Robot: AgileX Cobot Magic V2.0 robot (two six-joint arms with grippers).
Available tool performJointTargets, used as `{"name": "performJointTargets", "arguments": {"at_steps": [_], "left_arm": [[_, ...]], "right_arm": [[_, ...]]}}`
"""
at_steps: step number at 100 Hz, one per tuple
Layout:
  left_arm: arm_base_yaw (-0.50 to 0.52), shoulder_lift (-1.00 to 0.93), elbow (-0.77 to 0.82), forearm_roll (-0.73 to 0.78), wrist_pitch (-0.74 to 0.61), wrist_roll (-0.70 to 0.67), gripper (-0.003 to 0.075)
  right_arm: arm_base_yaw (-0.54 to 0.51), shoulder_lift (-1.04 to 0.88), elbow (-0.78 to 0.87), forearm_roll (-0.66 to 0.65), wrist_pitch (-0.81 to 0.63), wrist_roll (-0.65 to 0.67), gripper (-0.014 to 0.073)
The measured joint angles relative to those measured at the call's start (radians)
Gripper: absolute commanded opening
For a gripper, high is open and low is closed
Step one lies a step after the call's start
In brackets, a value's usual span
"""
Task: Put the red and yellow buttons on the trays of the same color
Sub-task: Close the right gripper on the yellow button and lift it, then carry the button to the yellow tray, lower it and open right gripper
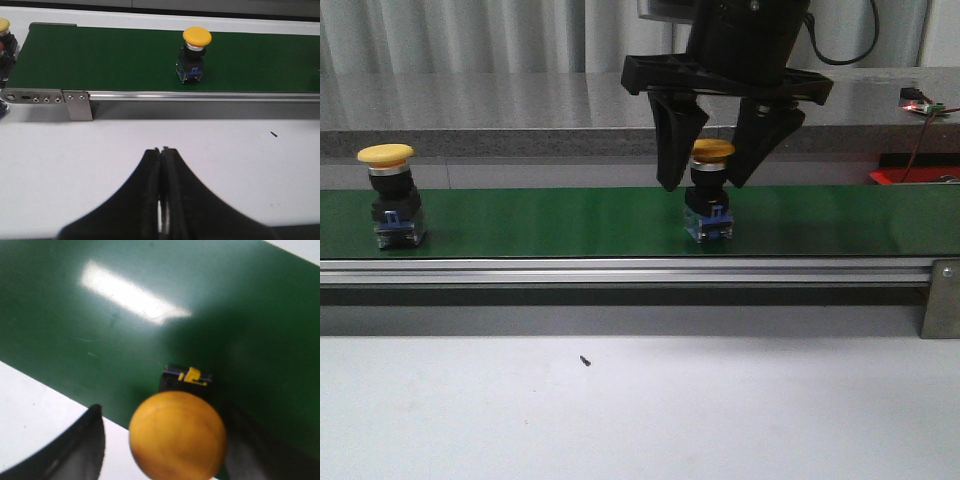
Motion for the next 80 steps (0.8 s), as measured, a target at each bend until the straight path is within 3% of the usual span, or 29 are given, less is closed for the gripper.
{"name": "performJointTargets", "arguments": {"at_steps": [11, 23, 57, 80], "left_arm": [[0.000, 0.000, 0.000, 0.000, 0.000, 0.000, -0.0020], [0.000, 0.000, 0.000, 0.000, 0.000, 0.000, -0.0020], [0.000, 0.000, 0.000, -0.002, 0.000, 0.000, -0.0020], [0.000, 0.000, 0.000, -0.002, 0.000, 0.000, -0.0020]], "right_arm": [[0.000, 0.000, -0.002, 0.000, -0.004, 0.000, 0.0126], [0.000, 0.000, -0.002, -0.004, -0.004, -0.001, 0.0043], [-0.016, -0.026, -0.002, -0.006, 0.009, 0.006, 0.0036], [-0.119, -0.112, 0.000, -0.034, 0.074, 0.007, 0.0036]]}}
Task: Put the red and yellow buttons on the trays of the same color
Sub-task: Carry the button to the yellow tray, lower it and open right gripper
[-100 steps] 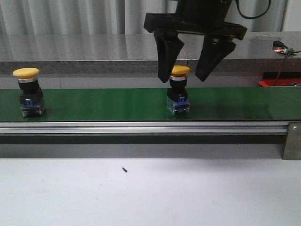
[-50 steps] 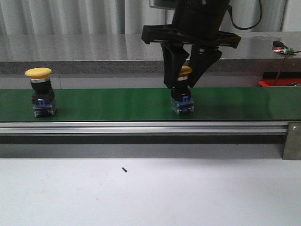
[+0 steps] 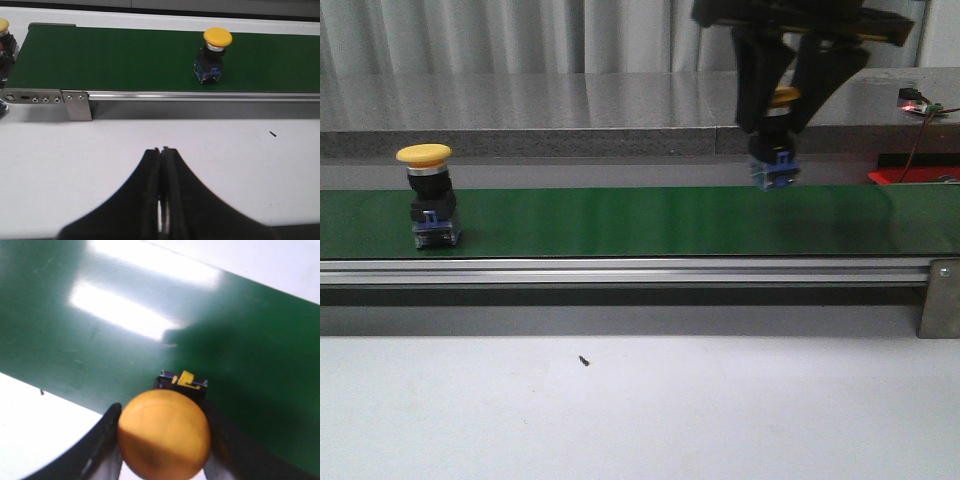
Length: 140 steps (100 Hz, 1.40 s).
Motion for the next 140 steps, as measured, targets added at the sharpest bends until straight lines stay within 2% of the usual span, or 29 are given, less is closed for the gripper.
{"name": "performJointTargets", "arguments": {"at_steps": [22, 42, 55, 78, 99, 125, 140], "left_arm": [[0.000, 0.000, 0.000, 0.000, 0.000, 0.000, -0.0020], [0.000, 0.000, 0.000, 0.000, 0.000, 0.000, -0.0020], [0.000, 0.000, 0.000, 0.000, 0.000, 0.000, -0.0020], [0.000, 0.000, 0.000, 0.000, 0.000, 0.000, -0.0020], [0.000, 0.000, 0.000, 0.000, 0.000, 0.000, -0.0020], [0.000, 0.000, 0.000, 0.000, 0.000, 0.000, -0.0020], [0.000, 0.000, 0.000, 0.000, 0.000, 0.000, -0.0020]], "right_arm": [[-0.141, -0.100, 0.102, -0.023, 0.005, 0.000, 0.0036], [-0.331, -0.182, 0.233, -0.031, -0.015, -0.003, 0.0036], [-0.445, -0.197, 0.283, -0.038, -0.019, -0.035, 0.0036], [-0.585, -0.197, 0.350, -0.040, -0.063, -0.049, 0.0036], [-0.641, -0.197, 0.423, -0.020, -0.157, -0.049, 0.0036], [-0.641, -0.165, 0.522, -0.003, -0.313, -0.046, 0.0036], [-0.641, -0.147, 0.538, -0.001, -0.351, -0.046, 0.0038]]}}
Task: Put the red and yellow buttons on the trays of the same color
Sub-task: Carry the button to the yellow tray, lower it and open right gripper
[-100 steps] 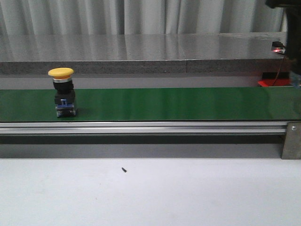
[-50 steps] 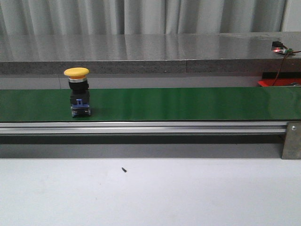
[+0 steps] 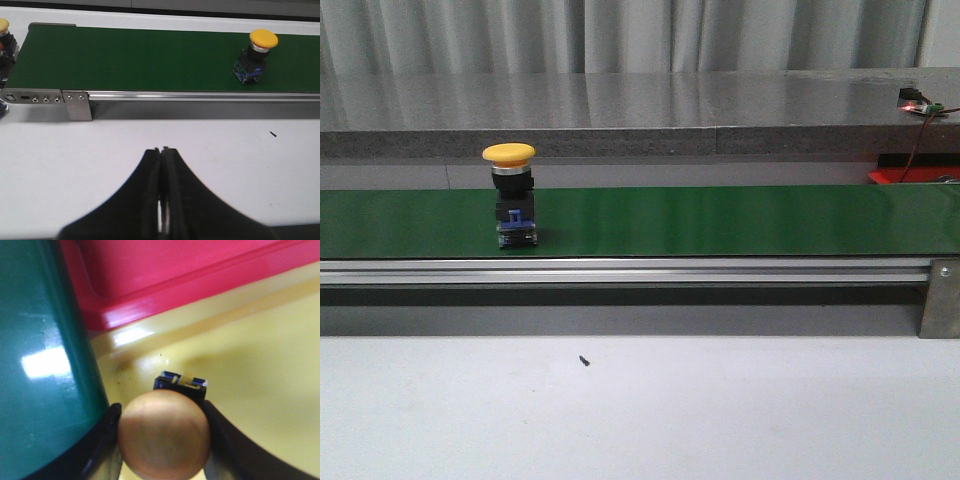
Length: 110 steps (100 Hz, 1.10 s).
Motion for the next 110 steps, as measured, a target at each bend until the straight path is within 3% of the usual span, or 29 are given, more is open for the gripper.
{"name": "performJointTargets", "arguments": {"at_steps": [14, 21, 47, 110], "left_arm": [[0.000, 0.000, 0.000, 0.000, 0.000, 0.000, -0.0020], [0.000, 0.000, 0.000, 0.000, 0.000, 0.000, -0.0020], [0.000, 0.000, 0.000, 0.000, 0.000, 0.000, -0.0020], [0.000, 0.000, 0.000, 0.000, 0.000, 0.000, -0.0020]], "right_arm": [[0.000, 0.030, 0.000, 0.000, -0.004, 0.000, 0.0047], [0.000, 0.045, 0.000, 0.002, -0.004, 0.001, 0.0090], [0.000, 0.060, 0.001, 0.002, -0.006, 0.002, 0.0423], [0.000, -0.018, 0.001, -0.005, -0.027, 0.002, 0.0437]]}}
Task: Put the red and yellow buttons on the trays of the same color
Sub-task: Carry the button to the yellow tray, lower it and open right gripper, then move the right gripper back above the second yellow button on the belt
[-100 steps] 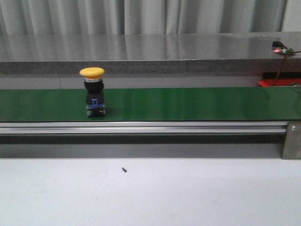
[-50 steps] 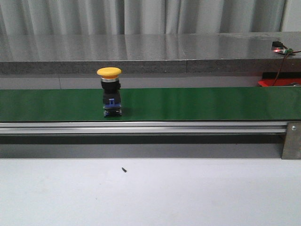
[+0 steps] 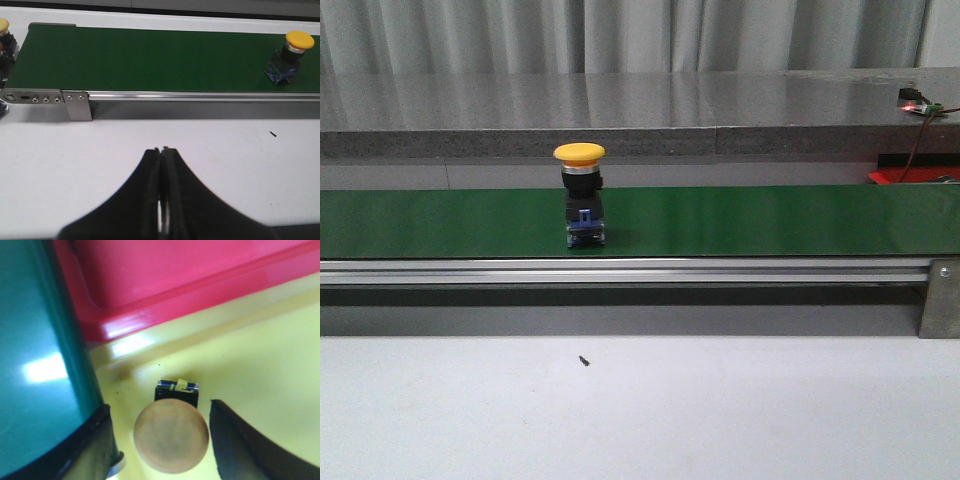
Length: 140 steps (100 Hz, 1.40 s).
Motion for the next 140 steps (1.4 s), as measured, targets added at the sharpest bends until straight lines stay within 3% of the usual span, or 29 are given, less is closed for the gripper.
{"name": "performJointTargets", "arguments": {"at_steps": [32, 90, 112, 140], "left_arm": [[0.000, 0.000, 0.000, 0.000, 0.000, 0.000, -0.0020], [0.000, 0.000, 0.000, 0.000, 0.000, 0.000, -0.0020], [0.000, 0.000, 0.000, 0.000, 0.000, 0.000, -0.0020], [0.000, 0.000, 0.000, 0.000, 0.000, 0.000, -0.0020]], "right_arm": [[0.031, -0.123, 0.000, -0.011, 0.017, -0.009, 0.0437], [0.449, -0.128, -0.086, -0.011, 0.104, -0.042, 0.0442], [0.553, -0.065, -0.200, -0.009, 0.210, -0.042, 0.0644], [0.649, 0.003, -0.313, 0.035, 0.279, -0.044, 0.0646]]}}
